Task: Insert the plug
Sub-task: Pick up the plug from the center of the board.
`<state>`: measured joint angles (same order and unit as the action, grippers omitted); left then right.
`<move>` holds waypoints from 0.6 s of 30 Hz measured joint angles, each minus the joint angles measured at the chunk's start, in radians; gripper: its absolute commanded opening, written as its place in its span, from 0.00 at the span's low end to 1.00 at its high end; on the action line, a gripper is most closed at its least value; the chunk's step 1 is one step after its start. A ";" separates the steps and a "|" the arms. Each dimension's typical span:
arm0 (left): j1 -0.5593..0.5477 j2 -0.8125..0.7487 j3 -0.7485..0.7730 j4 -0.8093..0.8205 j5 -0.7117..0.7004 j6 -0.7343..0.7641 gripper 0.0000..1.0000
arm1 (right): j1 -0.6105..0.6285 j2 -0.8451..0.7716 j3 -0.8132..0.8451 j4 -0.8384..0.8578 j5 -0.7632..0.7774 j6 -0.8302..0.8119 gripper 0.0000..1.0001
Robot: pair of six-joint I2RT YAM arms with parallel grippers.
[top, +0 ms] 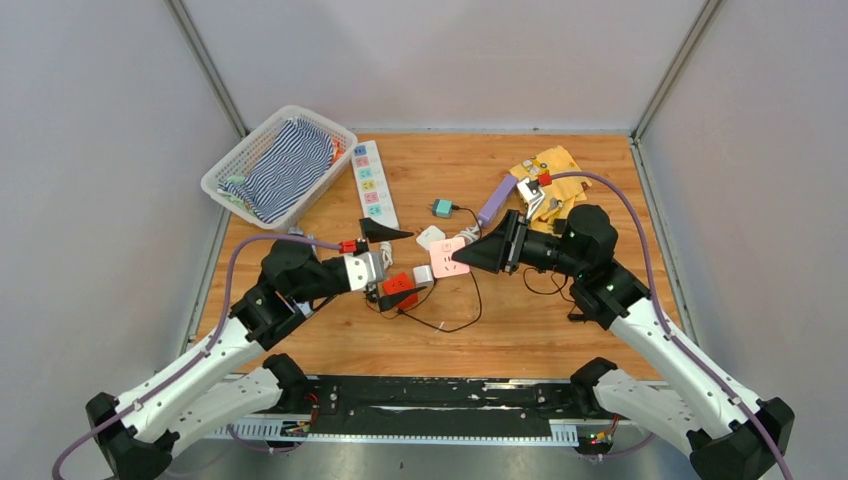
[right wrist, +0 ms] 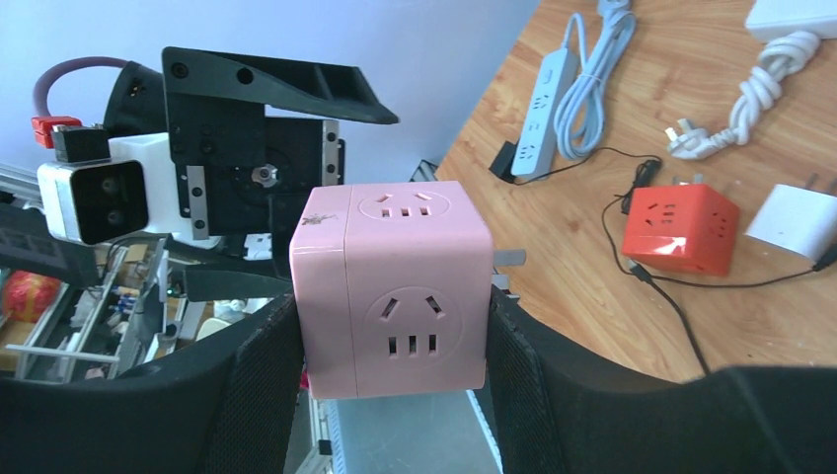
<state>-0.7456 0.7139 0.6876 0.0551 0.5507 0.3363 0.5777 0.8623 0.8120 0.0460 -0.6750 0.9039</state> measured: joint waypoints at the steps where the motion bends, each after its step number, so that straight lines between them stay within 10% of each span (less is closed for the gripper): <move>1: -0.012 0.025 0.014 0.005 -0.005 0.015 1.00 | 0.000 0.000 -0.005 0.020 -0.009 0.016 0.41; 12: -0.084 0.173 0.080 0.071 -0.028 0.079 0.98 | 0.000 -0.002 -0.026 0.089 -0.048 0.070 0.41; 18: -0.108 0.228 0.098 0.081 -0.019 0.079 0.73 | 0.000 -0.013 -0.043 0.099 -0.051 0.073 0.41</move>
<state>-0.8539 0.9417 0.7856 0.1364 0.5320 0.4156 0.5781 0.8490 0.7685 0.1448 -0.7261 0.9771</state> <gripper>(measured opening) 0.873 0.626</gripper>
